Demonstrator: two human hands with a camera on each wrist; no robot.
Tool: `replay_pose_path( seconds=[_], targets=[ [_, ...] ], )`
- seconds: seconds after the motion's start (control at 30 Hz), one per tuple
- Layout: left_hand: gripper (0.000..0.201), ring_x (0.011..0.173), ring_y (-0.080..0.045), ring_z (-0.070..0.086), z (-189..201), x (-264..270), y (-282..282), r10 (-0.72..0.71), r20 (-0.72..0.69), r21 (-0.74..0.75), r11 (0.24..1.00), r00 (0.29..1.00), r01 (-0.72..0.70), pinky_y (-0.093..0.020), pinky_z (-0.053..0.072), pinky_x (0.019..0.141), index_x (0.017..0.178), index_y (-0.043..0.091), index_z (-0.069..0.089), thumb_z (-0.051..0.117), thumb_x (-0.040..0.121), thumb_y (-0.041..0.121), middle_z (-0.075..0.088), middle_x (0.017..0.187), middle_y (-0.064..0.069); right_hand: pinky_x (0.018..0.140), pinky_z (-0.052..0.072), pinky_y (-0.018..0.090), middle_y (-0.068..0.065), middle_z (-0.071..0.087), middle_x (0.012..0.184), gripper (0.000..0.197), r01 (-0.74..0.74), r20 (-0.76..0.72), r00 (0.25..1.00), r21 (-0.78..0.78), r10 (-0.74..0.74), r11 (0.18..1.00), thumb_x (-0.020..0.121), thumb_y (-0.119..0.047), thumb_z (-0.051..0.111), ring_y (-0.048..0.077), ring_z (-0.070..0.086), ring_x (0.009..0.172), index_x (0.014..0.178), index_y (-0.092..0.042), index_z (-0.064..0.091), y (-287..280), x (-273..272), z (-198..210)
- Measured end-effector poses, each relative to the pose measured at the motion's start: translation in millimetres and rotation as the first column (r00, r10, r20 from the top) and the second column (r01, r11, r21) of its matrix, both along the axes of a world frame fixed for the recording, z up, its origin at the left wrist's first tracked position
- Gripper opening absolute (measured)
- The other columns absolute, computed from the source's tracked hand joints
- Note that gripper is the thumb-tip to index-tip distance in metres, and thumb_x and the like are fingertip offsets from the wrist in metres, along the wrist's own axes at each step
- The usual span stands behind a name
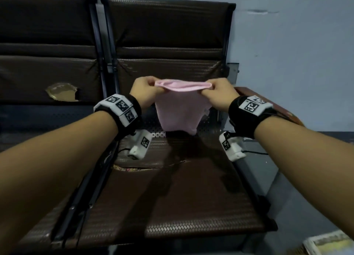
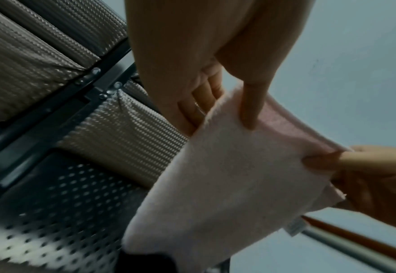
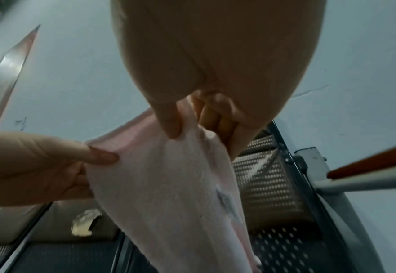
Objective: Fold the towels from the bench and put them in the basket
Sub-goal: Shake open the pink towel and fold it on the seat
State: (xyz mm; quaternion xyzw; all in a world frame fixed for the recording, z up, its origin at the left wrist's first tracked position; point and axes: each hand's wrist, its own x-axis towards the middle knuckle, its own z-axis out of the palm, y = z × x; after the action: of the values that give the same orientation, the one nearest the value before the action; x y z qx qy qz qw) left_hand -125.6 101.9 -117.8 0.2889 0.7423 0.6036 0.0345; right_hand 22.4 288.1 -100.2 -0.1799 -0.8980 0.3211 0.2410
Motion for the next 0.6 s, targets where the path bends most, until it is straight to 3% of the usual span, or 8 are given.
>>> replay_pose_path(
  seconds=[0.07,0.17,0.23,0.33,0.4,0.5,0.53,0.6],
  targets=[
    [0.015,0.064,-0.005,0.056,-29.3,6.0,-14.3,-0.059,-0.005,-0.148,0.987,0.998,0.057,-0.019,0.047,0.058,0.084,0.008,0.068,0.082,0.080,0.011,0.064,0.071,-0.001,0.067,0.048,0.033,0.001,0.065,0.071,0.022,-0.068,0.125,0.990,0.017,0.066,0.998,0.091,-0.019,0.058,0.016,0.060,0.070,0.072,-0.023,0.067,-2.5,10.8,-21.0],
    [0.021,0.066,-0.015,0.053,-77.2,24.0,-37.3,-0.197,0.065,-0.370,0.906,0.978,0.207,-0.027,0.044,0.061,0.076,0.007,0.061,0.081,0.081,0.010,0.061,0.072,-0.010,0.070,0.051,0.034,0.007,0.067,0.071,0.022,-0.187,0.351,0.919,-0.016,0.181,0.982,0.091,-0.012,0.059,0.020,0.062,0.070,0.073,-0.021,0.067,-11.0,31.2,-57.1],
    [0.020,0.066,-0.017,0.054,-103.5,38.0,-50.5,-0.295,0.169,-0.510,0.790,0.940,0.340,-0.026,0.045,0.062,0.076,0.006,0.062,0.080,0.082,0.011,0.061,0.071,-0.009,0.069,0.052,0.030,0.017,0.072,0.080,0.013,-0.249,0.548,0.800,-0.068,0.245,0.966,0.092,-0.011,0.061,0.021,0.063,0.070,0.088,-0.006,0.073,-17.4,43.6,-85.2],
    [0.010,0.062,-0.015,0.059,-131.5,56.2,-64.0,-0.329,0.482,-0.574,0.582,0.812,0.577,-0.022,0.053,0.056,0.087,0.003,0.067,0.074,0.088,0.011,0.065,0.074,-0.007,0.072,0.052,0.033,0.027,0.072,0.095,0.021,-0.196,0.715,0.616,-0.266,0.329,0.944,0.091,-0.015,0.067,0.027,0.064,0.077,0.098,0.006,0.070,-23.2,62.3,-123.0],
    [0.011,0.059,-0.018,0.064,-139.8,63.4,-67.3,-0.281,0.638,-0.527,0.520,0.717,0.672,-0.026,0.058,0.056,0.096,0.000,0.068,0.069,0.091,0.010,0.066,0.074,-0.011,0.070,0.052,0.030,0.018,0.071,0.090,0.018,-0.127,0.725,0.581,-0.368,0.370,0.921,0.090,-0.017,0.070,0.023,0.064,0.074,0.094,0.001,0.072,-23.1,69.6,-135.4],
    [0.010,0.046,-0.017,0.061,-143.8,59.8,-61.5,-0.244,0.679,-0.447,0.611,0.693,0.653,-0.025,0.051,0.045,0.085,0.001,0.066,0.064,0.093,0.007,0.065,0.061,-0.009,0.066,0.051,0.028,0.005,0.073,0.076,0.015,-0.007,0.687,0.652,-0.419,0.321,0.908,0.087,-0.022,0.075,0.018,0.066,0.067,0.084,-0.007,0.074,-14.4,66.6,-144.5],
    [0.010,0.046,-0.017,0.059,-145.3,54.7,-57.7,-0.221,0.647,-0.455,0.655,0.729,0.603,-0.024,0.047,0.044,0.085,0.002,0.066,0.064,0.093,0.007,0.064,0.061,-0.009,0.066,0.049,0.030,0.007,0.072,0.076,0.016,0.040,0.655,0.699,-0.434,0.285,0.900,0.086,-0.021,0.076,0.021,0.065,0.069,0.085,-0.005,0.074,-12.0,62.4,-147.0],
    [0.008,0.059,-0.023,0.057,-151.7,41.0,-48.5,-0.155,0.527,-0.508,0.731,0.836,0.456,-0.028,0.045,0.055,0.087,0.004,0.068,0.066,0.092,0.010,0.063,0.076,-0.013,0.068,0.044,0.036,0.014,0.066,0.082,0.015,0.083,0.598,0.771,-0.437,0.220,0.896,0.083,-0.015,0.075,0.027,0.060,0.073,0.088,-0.001,0.072,-10.3,50.1,-150.3]
  ],
)
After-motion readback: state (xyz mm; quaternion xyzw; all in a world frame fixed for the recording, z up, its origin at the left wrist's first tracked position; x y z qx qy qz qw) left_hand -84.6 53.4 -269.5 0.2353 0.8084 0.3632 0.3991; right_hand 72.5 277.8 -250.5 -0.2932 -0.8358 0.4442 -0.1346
